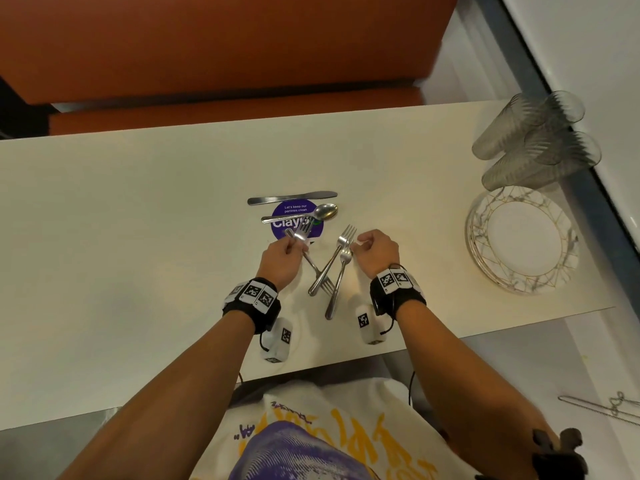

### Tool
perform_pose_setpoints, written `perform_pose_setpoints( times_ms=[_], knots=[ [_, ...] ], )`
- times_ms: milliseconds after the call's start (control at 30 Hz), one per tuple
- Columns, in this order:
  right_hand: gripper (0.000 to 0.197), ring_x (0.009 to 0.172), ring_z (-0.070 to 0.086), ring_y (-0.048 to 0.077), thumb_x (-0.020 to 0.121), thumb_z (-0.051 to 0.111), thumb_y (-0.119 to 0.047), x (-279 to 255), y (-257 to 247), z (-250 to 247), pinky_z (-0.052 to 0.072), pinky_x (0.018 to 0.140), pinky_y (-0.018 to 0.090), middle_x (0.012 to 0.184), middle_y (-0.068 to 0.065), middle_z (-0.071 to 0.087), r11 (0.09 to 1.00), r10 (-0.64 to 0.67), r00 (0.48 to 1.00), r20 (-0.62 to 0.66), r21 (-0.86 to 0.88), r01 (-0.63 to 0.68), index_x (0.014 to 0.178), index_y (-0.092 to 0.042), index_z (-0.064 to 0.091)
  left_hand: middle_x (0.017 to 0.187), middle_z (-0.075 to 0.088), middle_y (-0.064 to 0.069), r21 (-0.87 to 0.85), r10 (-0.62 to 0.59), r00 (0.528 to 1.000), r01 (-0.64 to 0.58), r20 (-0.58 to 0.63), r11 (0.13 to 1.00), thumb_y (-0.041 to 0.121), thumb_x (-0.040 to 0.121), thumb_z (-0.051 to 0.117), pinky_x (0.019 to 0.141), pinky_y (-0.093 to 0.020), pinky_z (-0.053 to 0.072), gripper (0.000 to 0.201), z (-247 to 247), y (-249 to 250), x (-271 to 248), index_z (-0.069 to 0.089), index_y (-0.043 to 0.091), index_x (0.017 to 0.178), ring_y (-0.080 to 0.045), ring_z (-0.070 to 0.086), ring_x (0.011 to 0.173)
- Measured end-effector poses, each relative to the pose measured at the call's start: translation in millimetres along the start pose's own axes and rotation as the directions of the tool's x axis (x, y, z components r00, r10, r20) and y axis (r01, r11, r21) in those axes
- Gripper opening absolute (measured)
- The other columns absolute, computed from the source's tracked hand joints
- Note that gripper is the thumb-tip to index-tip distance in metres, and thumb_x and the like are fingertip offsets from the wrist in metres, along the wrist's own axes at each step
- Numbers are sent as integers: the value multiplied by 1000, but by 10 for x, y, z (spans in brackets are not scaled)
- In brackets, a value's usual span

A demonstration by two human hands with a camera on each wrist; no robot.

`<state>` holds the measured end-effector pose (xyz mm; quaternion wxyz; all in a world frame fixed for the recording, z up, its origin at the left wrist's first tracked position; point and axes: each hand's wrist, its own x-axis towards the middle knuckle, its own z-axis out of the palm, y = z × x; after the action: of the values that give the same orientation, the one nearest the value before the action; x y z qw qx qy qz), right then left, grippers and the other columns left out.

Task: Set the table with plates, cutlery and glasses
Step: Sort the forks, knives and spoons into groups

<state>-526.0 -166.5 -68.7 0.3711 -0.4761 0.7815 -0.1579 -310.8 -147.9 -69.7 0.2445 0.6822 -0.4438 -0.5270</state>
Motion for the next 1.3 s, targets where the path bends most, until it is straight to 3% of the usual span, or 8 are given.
perform_pose_setpoints(
  times_ms=[200,367,500,733,833,1000,1100,1300],
  knots=[
    [10,82,61,14,86,74,-20,2,-6,69,46,70,22,98,2,68,999,-3,1000,11,-47,4,95,-16,70,89,69,0,-31,-86,996,87,15,996,19,101,52,77,-34,44,27,-37,-17,1,78,20,96,-18,53,77],
    [5,79,57,11,90,69,-15,-14,28,-111,44,65,12,92,-3,65,1000,7,1000,6,-10,-7,95,-15,67,81,71,-9,-66,-49,999,50,24,997,12,108,45,63,-31,56,27,-59,112,22,72,8,105,-23,66,71],
    [6,82,58,11,95,64,-12,-20,-13,-309,33,58,5,98,-1,67,999,-21,999,-50,46,23,100,-14,65,91,78,-13,-130,-38,997,47,69,990,13,109,46,76,-37,64,24,-5,247,42,69,5,109,-27,78,84],
    [8,78,64,13,93,68,-21,-40,-488,-416,41,61,13,91,-2,69,977,-128,986,-102,155,143,99,-18,64,93,79,-17,-181,-31,974,73,224,981,13,110,42,74,-44,64,27,194,529,-9,67,1,112,-30,77,79],
    [10,72,62,6,93,67,-23,-46,-632,-345,39,57,10,90,-3,69,973,-133,982,-133,172,155,101,-17,65,90,78,-19,-200,-16,958,76,285,977,15,110,41,62,-39,59,30,243,617,-62,68,3,109,-35,75,72],
    [11,70,55,-1,92,68,-23,-43,-675,-236,36,55,4,87,-6,65,974,-95,985,-145,190,122,101,-16,65,72,67,-14,-281,-34,961,114,274,953,17,109,40,44,-29,39,31,210,634,-59,68,6,110,-21,51,45],
    [14,74,57,5,91,70,-23,-40,-683,-218,43,63,11,87,-5,65,972,-108,986,-126,194,131,102,-13,68,63,58,-8,-340,-42,955,145,292,929,17,109,38,42,-28,36,33,176,624,-53,67,1,112,-20,45,44],
    [10,74,59,4,91,71,-20,-10,-689,-180,39,53,2,91,-1,69,969,-116,983,-142,199,143,98,-14,67,64,60,-11,-380,-55,949,176,310,908,20,109,40,43,-28,41,34,138,674,-93,65,-1,116,-23,51,44]
  ],
)
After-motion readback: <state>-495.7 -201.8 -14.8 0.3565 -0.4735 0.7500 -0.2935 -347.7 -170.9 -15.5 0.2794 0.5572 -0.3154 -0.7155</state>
